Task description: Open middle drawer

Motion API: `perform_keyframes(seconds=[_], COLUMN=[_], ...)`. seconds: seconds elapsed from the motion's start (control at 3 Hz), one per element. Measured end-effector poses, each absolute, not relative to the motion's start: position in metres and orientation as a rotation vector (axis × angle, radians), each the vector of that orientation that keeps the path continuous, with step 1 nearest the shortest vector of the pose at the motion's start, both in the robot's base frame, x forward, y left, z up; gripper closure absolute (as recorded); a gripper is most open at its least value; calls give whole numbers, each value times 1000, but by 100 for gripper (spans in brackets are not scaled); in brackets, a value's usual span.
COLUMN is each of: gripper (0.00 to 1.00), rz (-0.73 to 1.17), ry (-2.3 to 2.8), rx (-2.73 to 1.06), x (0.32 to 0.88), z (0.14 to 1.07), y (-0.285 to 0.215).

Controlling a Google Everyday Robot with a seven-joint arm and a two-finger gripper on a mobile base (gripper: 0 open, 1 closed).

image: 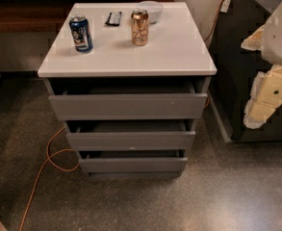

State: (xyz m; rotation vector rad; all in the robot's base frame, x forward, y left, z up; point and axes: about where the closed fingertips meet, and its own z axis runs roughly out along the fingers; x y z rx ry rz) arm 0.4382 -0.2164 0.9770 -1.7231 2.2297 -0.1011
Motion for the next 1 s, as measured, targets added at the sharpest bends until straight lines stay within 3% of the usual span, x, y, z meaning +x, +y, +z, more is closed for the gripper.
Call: perform_keyframes(seconds=[1.0], gripper=[0], rz=[-17], ry=[2180], rx=[-1704], x=[445], z=[926], y=[-194])
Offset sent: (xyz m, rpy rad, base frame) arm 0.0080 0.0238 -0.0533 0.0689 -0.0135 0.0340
